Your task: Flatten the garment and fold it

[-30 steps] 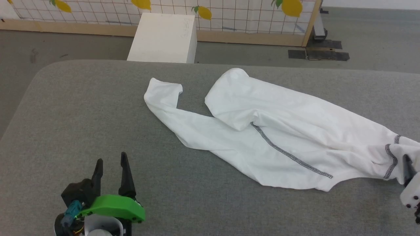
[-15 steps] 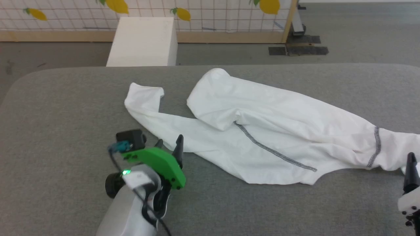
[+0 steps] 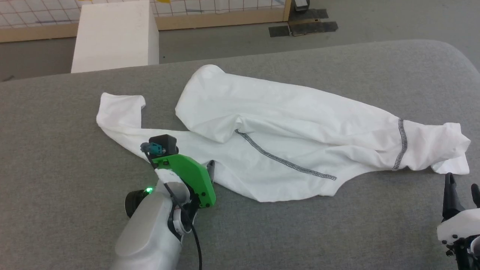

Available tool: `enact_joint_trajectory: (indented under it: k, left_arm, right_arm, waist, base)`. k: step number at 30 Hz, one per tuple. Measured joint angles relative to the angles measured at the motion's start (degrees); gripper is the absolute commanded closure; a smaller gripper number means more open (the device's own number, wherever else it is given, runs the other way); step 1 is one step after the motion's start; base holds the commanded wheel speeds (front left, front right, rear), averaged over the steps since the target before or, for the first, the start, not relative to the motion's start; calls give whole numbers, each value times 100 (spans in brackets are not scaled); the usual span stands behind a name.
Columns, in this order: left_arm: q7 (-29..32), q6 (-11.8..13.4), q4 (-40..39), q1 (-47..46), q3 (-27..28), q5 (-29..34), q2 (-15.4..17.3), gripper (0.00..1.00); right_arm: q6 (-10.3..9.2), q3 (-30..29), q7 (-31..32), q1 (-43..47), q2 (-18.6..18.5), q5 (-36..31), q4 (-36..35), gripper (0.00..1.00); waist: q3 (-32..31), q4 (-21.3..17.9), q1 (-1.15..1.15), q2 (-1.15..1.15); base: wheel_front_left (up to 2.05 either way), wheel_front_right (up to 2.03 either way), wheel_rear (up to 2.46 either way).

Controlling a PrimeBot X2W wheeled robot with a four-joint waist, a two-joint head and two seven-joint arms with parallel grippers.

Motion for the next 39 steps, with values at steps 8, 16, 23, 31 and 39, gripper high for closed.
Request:
enact_joint_trajectory:
  k: [8, 16, 23, 31, 39]
  left_arm:
    - [-695, -234, -29, 131, 349, -314, 25, 100]
    - [-1141, 67, -984, 1065, 1235, -753, 438, 100]
    - [-1303, 642, -1700, 1895, 1952, -935, 698, 100]
    - [-1234, 691, -2178, 2014, 1728, -745, 858, 0]
    - [-3181, 759, -2925, 2374, 1669, 622, 1361, 0]
  right_arm:
    - [0, 78, -29, 2, -1, -9, 77, 0]
    - [0, 85, 43, 48, 2, -115, 51, 0]
    - [0, 220, 193, 119, 1, -152, 2, 0]
    - [0, 465, 336, 119, 2, -152, -18, 0]
    - [0, 1101, 1256, -133, -5, -511, -387, 0]
  waist:
    - [-23, 83, 0, 0]
    - [-205, 489, 0, 0]
    - [-333, 950, 0, 0]
    - [-449, 1277, 0, 0]
    - [-500, 1253, 0, 0]
  base:
    - [0, 0, 0]
    - [0, 0, 0]
    - [0, 0, 0]
    - [0, 0, 0]
    - [0, 0, 0]
